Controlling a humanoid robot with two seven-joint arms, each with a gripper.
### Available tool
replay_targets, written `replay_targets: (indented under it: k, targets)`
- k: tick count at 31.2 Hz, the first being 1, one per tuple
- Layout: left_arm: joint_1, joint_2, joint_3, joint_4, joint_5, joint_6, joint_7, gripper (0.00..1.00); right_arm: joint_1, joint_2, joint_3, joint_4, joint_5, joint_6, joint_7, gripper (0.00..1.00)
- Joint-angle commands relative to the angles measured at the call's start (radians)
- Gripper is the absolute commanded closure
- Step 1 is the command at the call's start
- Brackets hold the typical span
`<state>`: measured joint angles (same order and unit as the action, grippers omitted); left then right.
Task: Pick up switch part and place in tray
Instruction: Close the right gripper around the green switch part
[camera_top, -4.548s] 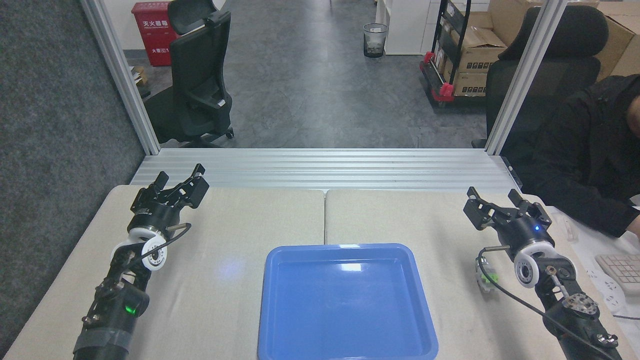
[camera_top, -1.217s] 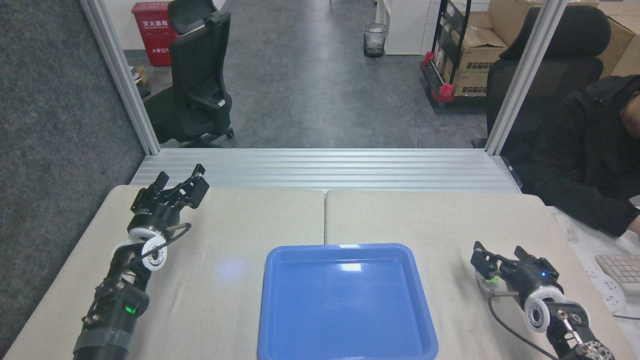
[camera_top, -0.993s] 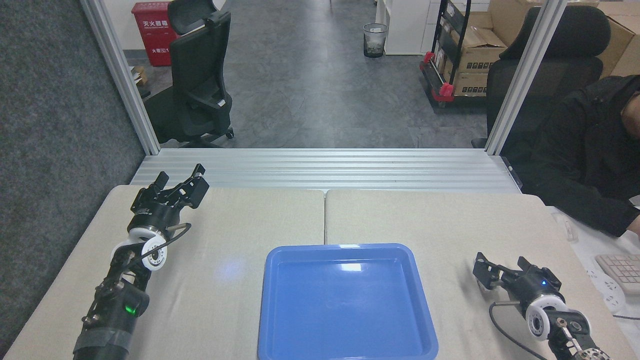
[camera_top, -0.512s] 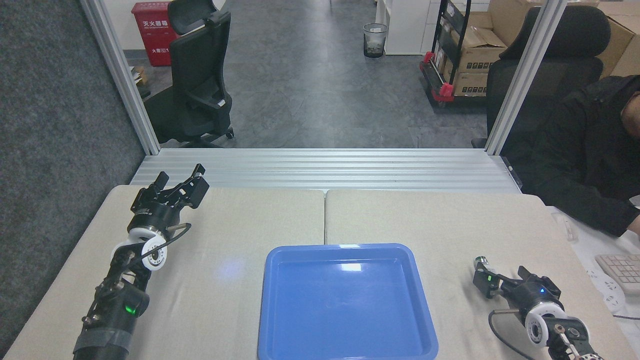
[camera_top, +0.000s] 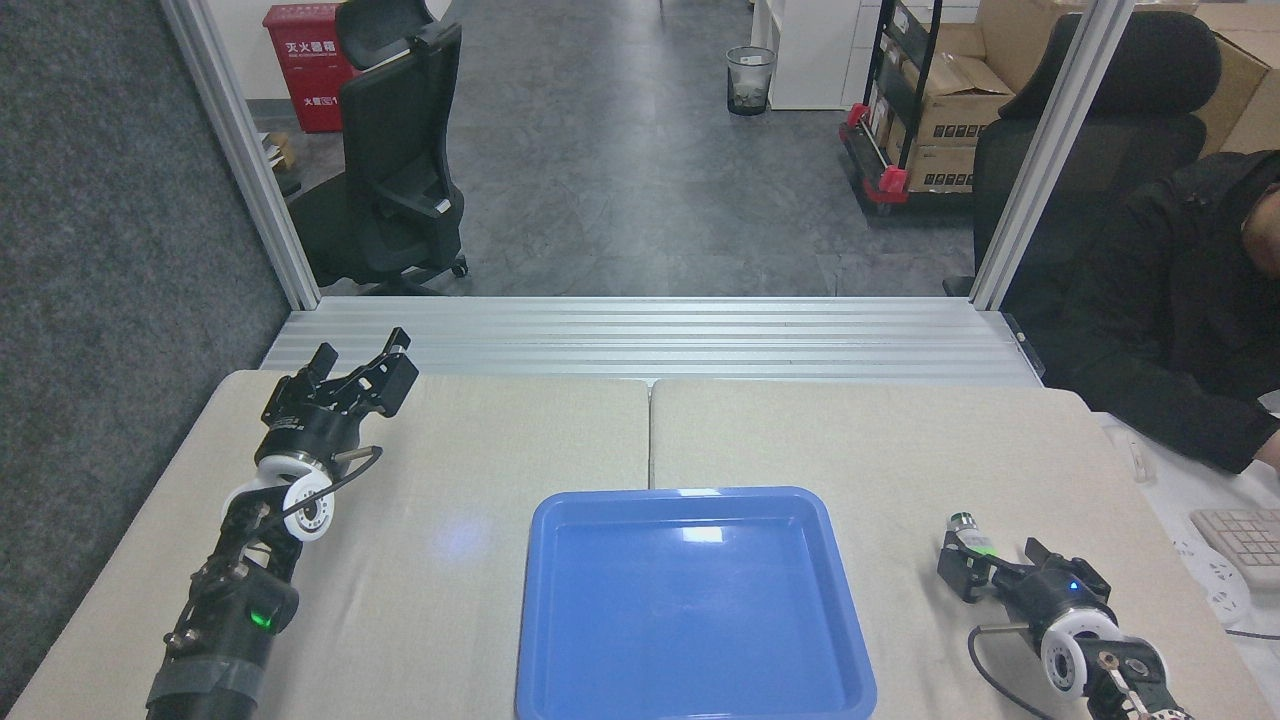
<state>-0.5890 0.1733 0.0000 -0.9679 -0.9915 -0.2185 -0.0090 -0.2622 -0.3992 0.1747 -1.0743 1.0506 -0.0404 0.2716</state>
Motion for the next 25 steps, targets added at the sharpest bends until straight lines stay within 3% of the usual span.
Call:
replay_targets:
  k: [1,4,16,19,25]
  targets:
    - [0.0,0.0,-0.025,0.0,0.001,0.001,0.0,0.0,0.0,0.017,0.012,0.011,-0.004,-0.016,-0.002,0.18]
    - [0.0,0.0,-0.023,0.0,0.001,0.001,0.0,0.0,0.008,0.023,0.011,0.011,-0.012,-0.041,-0.002,0.33]
    - [0.0,0.0,-0.023,0.0,0.001,0.001,0.0,0.0,0.02,0.045,0.009,0.011,-0.014,-0.055,0.009,0.39]
    - [0.0,0.0,-0.023,0.0,0.001,0.001,0.0,0.0,0.021,0.043,0.006,0.01,-0.014,-0.059,0.009,0.59]
    - [0.0,0.0,-0.023,0.0,0.001,0.001,0.001,0.0,0.02,0.031,-0.006,0.007,-0.015,-0.059,0.006,0.76]
